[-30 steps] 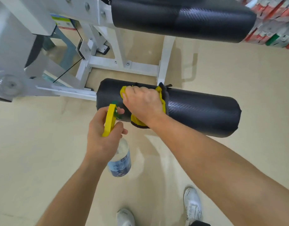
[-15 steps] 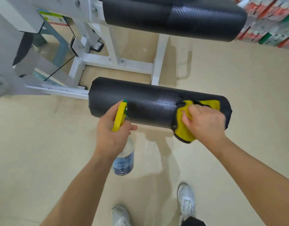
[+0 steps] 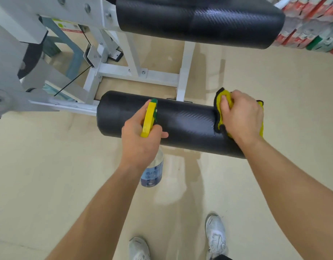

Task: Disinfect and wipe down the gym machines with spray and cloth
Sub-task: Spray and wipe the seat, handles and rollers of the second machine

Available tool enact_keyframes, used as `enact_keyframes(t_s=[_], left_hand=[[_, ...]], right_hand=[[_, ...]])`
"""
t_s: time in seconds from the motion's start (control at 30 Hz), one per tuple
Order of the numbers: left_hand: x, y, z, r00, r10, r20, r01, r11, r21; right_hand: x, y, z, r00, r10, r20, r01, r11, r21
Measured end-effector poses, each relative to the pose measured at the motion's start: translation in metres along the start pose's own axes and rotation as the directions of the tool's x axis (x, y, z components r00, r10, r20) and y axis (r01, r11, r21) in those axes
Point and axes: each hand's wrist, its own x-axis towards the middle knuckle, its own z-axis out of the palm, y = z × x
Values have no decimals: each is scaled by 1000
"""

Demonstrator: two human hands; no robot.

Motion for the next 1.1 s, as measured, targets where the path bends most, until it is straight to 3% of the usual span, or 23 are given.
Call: enact_keyframes(t_s=[0.17,0.3,0.43,0.57,0.77,1.1], left_hand=[[-11,-13,0,995,-98,-6,98,995,-31],[-13,-19,7,994,-99,42,99,995,-1],[-4,-16,6,993,-101,55,99,995,25],[1,-14,-1,991,-101,86,103,994,-24],[-15,-24,-41,990,-141,-8,140,989,-57],[-6,-42,-83,963,-263,-66,255,960,-113]], right_hand=[[34,-3,2,971,99,215,-112,993,47],[11,-11,-19,986,119,119,-135,981,136],[-35,-27,-46,998,50,-24,-43,975,218],[-61,-32,-33,1000,-9,-5,10,972,234],[-58,-52,11,999,-17,-41,15,999,-41],[-36,-58,16,997,9,-79,-15,997,-78]])
